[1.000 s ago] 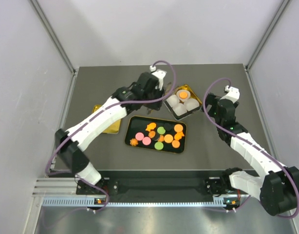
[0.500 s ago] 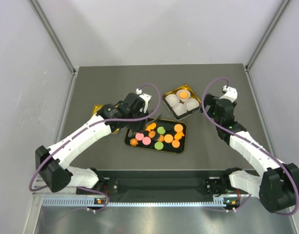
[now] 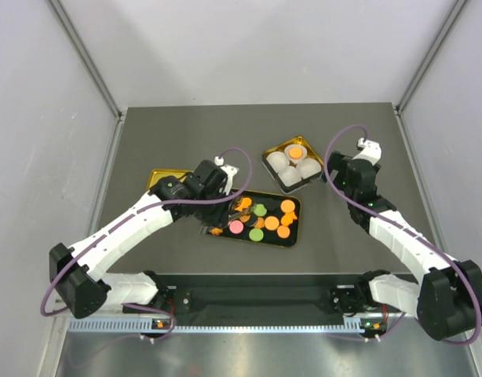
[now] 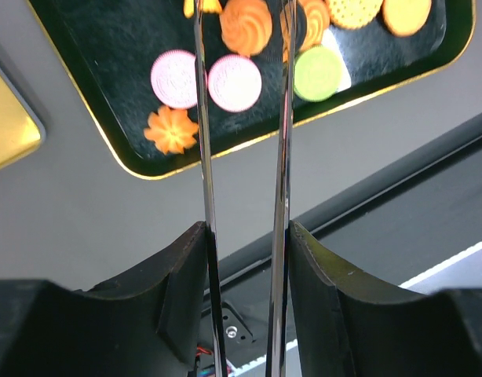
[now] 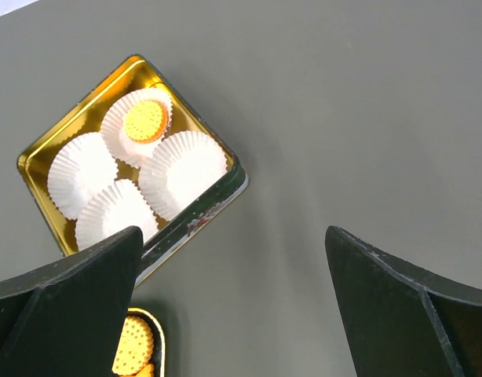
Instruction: Pack the cookies
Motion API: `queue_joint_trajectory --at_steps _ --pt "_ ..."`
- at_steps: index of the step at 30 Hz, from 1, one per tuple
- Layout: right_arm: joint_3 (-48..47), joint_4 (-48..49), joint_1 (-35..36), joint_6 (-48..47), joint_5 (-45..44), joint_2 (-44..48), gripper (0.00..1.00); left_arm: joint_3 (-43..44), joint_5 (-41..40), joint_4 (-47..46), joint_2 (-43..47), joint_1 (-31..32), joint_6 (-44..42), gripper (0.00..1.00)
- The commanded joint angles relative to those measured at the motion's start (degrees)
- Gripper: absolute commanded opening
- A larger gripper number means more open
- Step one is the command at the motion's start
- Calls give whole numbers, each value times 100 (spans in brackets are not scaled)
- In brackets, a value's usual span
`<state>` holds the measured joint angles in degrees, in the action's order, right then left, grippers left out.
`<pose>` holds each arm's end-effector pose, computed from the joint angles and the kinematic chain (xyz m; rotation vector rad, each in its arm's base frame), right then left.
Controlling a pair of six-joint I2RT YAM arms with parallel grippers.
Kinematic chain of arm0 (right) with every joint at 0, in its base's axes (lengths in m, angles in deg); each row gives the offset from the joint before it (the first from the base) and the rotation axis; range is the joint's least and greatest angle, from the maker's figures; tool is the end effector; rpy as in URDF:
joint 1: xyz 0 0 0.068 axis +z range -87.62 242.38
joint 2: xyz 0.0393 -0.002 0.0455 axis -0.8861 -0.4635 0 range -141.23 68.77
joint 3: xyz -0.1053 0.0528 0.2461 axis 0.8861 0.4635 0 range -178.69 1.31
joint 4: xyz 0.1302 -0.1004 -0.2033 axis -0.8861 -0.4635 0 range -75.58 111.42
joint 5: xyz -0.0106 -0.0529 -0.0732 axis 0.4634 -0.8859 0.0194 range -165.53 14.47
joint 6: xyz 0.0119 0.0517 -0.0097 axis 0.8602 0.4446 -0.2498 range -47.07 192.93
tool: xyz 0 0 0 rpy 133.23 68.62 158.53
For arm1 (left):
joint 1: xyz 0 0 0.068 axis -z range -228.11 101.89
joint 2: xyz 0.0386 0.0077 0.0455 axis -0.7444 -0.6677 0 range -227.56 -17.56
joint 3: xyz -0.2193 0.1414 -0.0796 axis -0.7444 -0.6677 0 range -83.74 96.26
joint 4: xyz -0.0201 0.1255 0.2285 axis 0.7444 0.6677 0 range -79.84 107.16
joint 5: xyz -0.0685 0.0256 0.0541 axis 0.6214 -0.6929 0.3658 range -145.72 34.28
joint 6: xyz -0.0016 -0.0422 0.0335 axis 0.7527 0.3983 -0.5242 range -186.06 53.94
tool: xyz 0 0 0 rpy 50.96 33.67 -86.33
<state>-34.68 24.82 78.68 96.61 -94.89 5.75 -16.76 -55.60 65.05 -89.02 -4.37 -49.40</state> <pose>0.2378 0.0572 0.2478 0.3424 1.9306 0.1231 0.1741 -0.1666 0.3101 0.6226 2.5826 -0.3684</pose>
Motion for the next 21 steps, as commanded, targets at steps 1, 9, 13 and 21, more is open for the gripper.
queue_joint_trajectory --at_steps 1,9,13,21 --pt "-84 196 -56 40 37 -43 100 -80 199 65 168 2 82 48" --pt "-84 196 -65 40 37 -8 100 -229 243 30 150 -7 161 48" --pt "-75 205 -74 40 28 -8 100 -256 225 74 176 2 179 48" --pt "-75 196 -65 40 28 1 100 -273 173 311 264 -7 205 48"
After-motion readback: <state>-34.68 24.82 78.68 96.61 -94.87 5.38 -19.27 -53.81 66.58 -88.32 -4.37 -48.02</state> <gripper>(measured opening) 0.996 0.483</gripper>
